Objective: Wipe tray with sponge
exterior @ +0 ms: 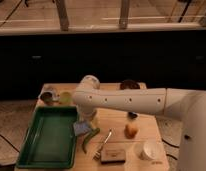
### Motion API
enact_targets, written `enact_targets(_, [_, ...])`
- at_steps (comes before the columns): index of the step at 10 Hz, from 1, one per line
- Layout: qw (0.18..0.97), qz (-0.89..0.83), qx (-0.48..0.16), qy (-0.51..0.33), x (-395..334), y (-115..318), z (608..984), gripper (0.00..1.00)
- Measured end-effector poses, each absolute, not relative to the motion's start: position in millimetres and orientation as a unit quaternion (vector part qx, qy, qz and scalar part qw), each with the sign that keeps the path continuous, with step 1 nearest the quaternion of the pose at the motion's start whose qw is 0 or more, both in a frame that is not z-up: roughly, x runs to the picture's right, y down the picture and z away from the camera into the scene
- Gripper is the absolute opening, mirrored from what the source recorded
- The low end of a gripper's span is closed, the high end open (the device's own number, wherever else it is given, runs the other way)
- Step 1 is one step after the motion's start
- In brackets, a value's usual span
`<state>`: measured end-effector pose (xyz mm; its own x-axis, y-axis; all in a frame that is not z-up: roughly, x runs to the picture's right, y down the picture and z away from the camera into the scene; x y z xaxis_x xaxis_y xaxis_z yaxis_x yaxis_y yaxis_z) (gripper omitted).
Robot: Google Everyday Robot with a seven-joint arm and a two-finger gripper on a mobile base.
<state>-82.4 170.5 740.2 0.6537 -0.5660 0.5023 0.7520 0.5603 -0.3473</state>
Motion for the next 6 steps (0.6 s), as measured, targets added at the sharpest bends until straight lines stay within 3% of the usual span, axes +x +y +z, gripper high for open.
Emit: enact_targets(6, [0.858, -0.397, -0.273, -0.177, -108, 186, 740, 0.04])
